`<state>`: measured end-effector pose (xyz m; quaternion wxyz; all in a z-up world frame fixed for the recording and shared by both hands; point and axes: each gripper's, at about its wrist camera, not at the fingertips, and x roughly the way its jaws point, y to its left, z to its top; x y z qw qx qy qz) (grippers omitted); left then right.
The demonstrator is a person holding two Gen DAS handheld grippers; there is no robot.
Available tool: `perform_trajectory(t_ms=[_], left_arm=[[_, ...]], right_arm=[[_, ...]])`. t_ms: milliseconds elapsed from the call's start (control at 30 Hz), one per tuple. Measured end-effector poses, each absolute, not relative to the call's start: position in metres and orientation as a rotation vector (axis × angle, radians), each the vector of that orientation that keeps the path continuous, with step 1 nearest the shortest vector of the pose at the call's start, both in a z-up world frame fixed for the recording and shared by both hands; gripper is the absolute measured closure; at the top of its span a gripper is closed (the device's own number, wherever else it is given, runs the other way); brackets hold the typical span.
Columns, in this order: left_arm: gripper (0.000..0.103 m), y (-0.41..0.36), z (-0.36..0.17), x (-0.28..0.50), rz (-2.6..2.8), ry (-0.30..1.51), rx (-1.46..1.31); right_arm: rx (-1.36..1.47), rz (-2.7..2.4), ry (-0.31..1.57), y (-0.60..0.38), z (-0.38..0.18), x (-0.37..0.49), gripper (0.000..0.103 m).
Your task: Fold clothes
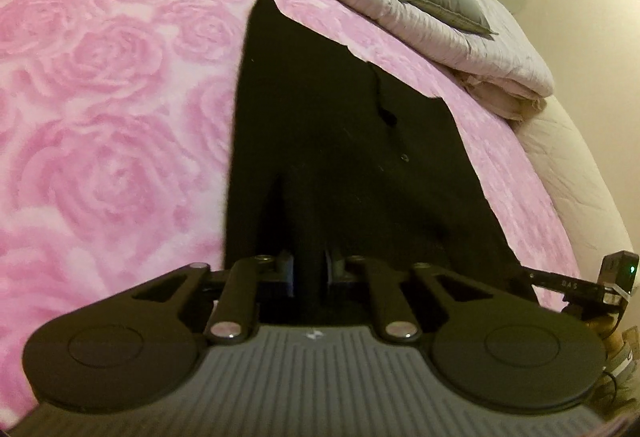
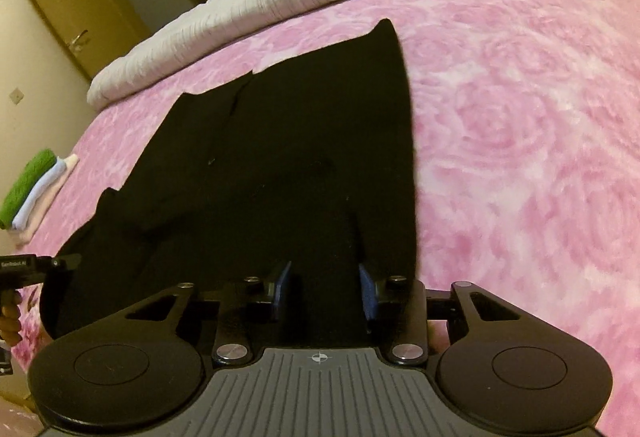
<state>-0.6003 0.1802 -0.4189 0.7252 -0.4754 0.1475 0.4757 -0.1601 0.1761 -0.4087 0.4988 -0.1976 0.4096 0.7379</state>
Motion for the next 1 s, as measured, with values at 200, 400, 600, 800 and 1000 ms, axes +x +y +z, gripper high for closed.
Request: perform_trajectory(t_ms=[200, 400, 600, 800, 1000], left_arm=[[0.097, 0.181, -0.419, -0.599, 1.037, 0.322, -1.032], [0.098, 0.180, -0.403, -0.596, 1.061, 0.304, -0.934], [0.098, 0.185, -0.390, -0.593, 1.086, 0.263, -0.852], [0.097, 0.202, -0.411, -0.592, 1.110, 0.318, -0.900], [0.088, 0.201, -0.422, -0.612, 1.100, 0.273, -1.014]], right_arm=[[-0.475, 1.801, 0.976, 0.177, -0.410, -0.162, 0.091], [-0.430, 1.834, 0.829, 0.165, -0.392, -0.162, 0.096], [-0.328, 1.853, 0.721, 0.162, -0.367, -0.158, 0.096], [-0.384, 1.768, 0.805, 0.181, -0.390, -0.157, 0.096], [-0.312, 1.693, 1.023, 0.185, -0.418, -0.137, 0.081]])
